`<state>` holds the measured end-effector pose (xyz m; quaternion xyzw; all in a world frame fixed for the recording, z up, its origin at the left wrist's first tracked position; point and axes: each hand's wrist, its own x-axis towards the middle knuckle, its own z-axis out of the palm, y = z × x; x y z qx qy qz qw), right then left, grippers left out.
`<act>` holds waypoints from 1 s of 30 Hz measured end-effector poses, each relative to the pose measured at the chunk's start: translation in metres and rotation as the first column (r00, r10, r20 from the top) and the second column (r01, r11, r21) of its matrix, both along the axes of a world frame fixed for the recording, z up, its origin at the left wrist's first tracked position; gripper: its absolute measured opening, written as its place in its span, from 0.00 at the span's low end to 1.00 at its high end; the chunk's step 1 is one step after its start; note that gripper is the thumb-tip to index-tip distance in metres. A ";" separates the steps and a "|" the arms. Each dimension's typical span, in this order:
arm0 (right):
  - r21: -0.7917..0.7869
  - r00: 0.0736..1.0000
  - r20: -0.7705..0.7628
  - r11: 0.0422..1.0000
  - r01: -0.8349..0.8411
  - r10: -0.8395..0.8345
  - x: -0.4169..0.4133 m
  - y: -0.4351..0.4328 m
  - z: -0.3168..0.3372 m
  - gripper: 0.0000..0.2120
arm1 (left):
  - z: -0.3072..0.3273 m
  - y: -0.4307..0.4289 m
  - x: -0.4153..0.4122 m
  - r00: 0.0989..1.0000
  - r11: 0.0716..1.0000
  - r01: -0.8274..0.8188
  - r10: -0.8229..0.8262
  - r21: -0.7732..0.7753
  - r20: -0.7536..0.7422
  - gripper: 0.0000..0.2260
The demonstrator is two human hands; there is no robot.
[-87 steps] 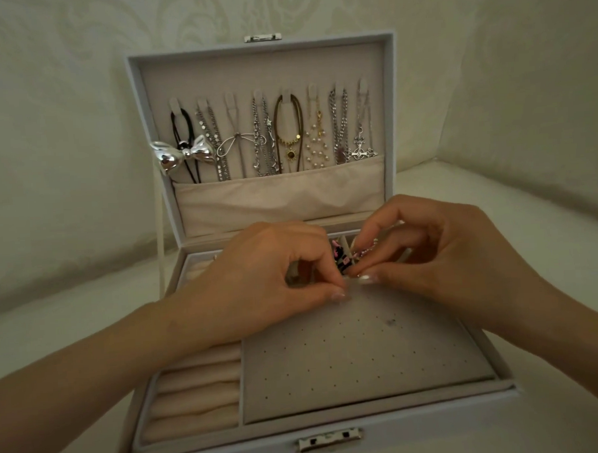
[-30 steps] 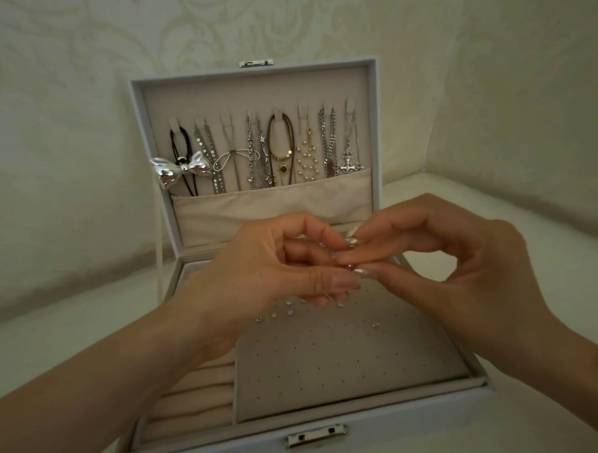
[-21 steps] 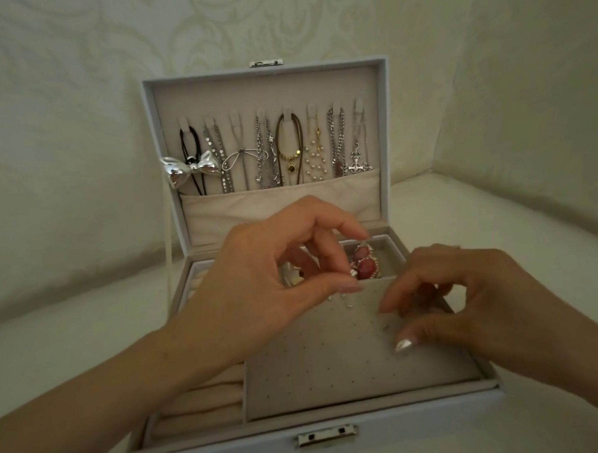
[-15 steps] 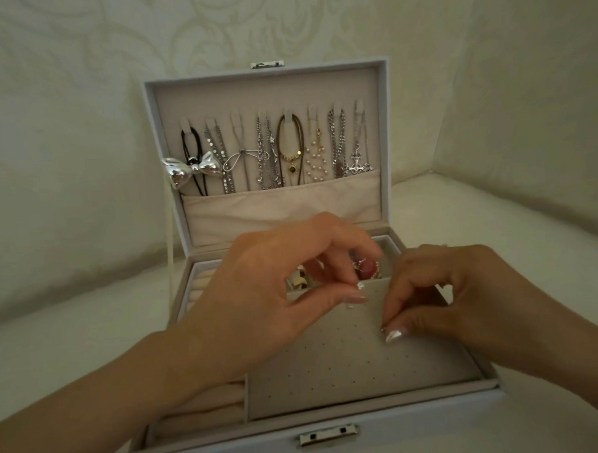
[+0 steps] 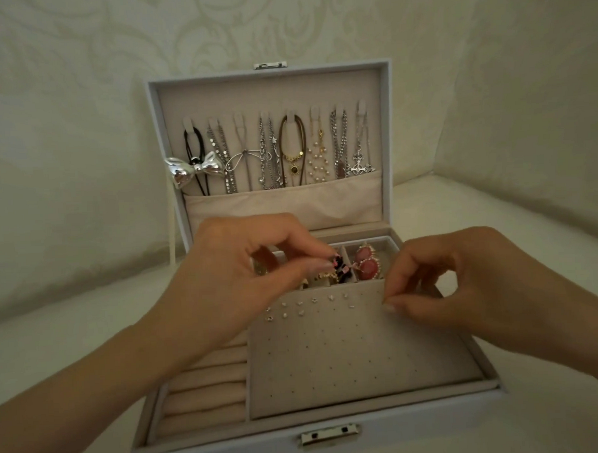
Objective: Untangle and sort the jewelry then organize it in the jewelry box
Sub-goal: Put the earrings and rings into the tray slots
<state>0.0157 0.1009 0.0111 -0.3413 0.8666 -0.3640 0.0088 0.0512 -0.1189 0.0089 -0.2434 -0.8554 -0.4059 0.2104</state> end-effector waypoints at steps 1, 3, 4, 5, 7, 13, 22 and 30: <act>-0.029 1.000 0.018 1.000 0.010 -0.010 -0.001 0.001 0.001 0.06 | 0.000 -0.002 -0.001 0.999 1.000 -0.024 0.023 0.016 0.045 0.04; -0.082 0.997 0.072 0.997 0.013 -0.007 -0.004 0.003 0.001 0.07 | -0.002 -0.005 -0.005 0.993 0.999 -0.044 0.043 0.006 0.112 0.04; -0.103 0.995 0.100 0.995 0.005 0.005 -0.005 0.002 0.002 0.08 | -0.003 -0.006 -0.006 0.990 0.999 -0.051 0.052 -0.010 0.130 0.05; -0.123 0.992 0.125 0.992 -0.004 0.020 -0.006 0.002 0.002 0.08 | -0.004 -0.006 -0.007 0.988 0.998 -0.057 0.059 -0.020 0.140 0.05; -0.170 0.984 0.176 0.985 -0.011 0.042 -0.007 0.000 0.002 0.07 | -0.008 -0.008 -0.008 0.986 0.999 -0.050 0.052 -0.018 0.159 0.05; -0.301 0.973 0.224 0.954 0.020 0.050 -0.010 -0.002 0.003 0.06 | -0.019 0.000 -0.016 0.994 0.960 0.014 0.018 -0.280 0.111 0.09; -0.371 0.959 0.275 0.928 0.043 0.066 -0.007 -0.001 0.001 0.06 | -0.019 0.004 -0.023 0.999 0.938 -0.002 0.021 -0.347 0.050 0.04; -0.392 0.969 0.238 0.919 0.030 0.071 -0.006 -0.005 0.000 0.07 | -0.018 -0.004 -0.020 0.977 0.843 0.011 -0.125 -0.538 -0.175 0.04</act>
